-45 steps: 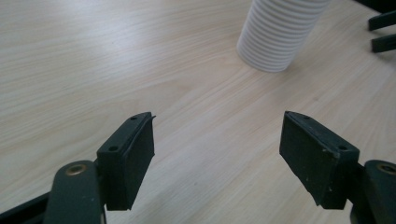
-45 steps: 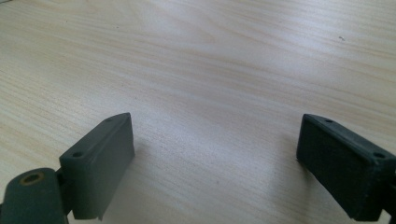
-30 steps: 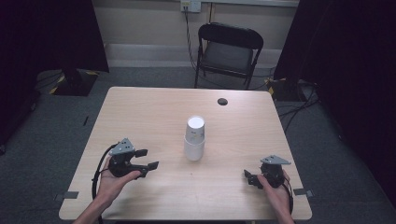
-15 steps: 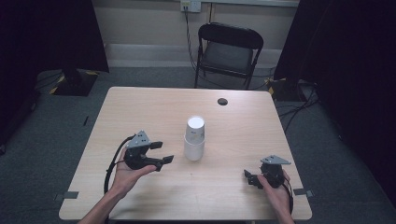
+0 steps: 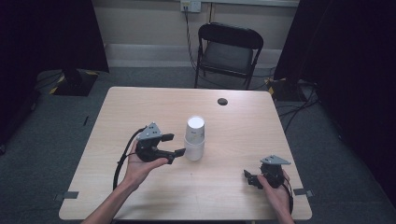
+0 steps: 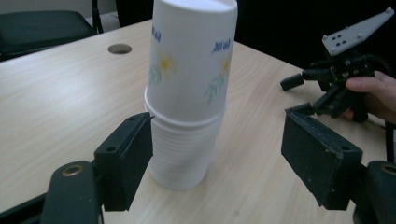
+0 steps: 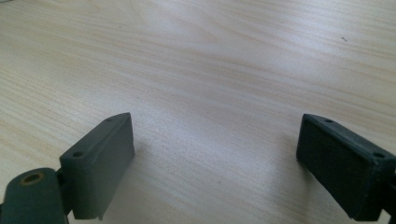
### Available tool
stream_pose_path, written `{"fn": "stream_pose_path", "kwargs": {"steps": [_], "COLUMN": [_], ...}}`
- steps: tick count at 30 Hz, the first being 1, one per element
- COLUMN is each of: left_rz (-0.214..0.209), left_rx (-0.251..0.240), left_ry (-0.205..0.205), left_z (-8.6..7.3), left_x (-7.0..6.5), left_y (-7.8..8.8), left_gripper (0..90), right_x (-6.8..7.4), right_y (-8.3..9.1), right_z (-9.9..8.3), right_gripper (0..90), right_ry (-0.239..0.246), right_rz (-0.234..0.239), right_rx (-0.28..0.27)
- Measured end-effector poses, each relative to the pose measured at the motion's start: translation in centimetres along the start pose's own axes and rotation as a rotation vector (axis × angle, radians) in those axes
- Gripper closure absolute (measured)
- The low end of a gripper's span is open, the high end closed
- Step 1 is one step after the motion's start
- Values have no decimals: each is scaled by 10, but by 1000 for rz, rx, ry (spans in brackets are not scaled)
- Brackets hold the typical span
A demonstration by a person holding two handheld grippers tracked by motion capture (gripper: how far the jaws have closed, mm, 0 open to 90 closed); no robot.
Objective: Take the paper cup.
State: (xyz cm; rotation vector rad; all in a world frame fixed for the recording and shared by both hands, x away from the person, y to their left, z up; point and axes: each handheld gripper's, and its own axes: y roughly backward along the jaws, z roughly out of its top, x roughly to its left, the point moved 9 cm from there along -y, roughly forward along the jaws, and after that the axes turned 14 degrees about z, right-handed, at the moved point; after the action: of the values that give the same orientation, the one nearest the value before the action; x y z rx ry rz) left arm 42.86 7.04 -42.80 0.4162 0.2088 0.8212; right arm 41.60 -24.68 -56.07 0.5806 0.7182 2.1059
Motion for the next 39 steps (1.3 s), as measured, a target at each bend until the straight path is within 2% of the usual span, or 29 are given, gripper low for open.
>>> {"fn": "stream_pose_path", "kwargs": {"steps": [2, 4, 9, 15, 17, 21, 29, 34, 37, 39], "left_rz": [0, 13, 20, 7, -10, 1, 12, 9, 22, 23], "left_rx": [15, 11, 2, 0, -16, -31, -19, -18, -2, -1], "left_ry": [10, -8, -17, -45, -43, -28, -60, -57, -78, -71], "left_z": [4, 10, 22, 33, 40, 45, 50, 50, 47, 47], "left_x": [0, 0, 2, -2, -4, -3, -3, -5, -6, -5], "left_y": [-5, -8, -17, -30, -34, -40, -56, -65, -69, -70], "left_gripper": [250, 253, 219, 177, 178, 194, 195, 205, 220, 233], "right_x": [0, 0, 0, 0, 0, 0, 0, 0, 0, 0], "right_y": [0, 0, 0, 0, 0, 0, 0, 0, 0, 0], "right_z": [0, 0, 0, 0, 0, 0, 0, 0, 0, 0], "right_gripper": [107, 106, 106, 107, 107, 107, 107, 107, 107, 107], "right_ry": [0, 0, -1, -1, -1, 1, -1, 1, 1, -1], "right_rz": [0, 1, 1, 1, 1, 1, 1, 1, 1, 1], "right_rx": [0, 0, 1, 1, 1, 0, 1, 0, 0, 1]}}
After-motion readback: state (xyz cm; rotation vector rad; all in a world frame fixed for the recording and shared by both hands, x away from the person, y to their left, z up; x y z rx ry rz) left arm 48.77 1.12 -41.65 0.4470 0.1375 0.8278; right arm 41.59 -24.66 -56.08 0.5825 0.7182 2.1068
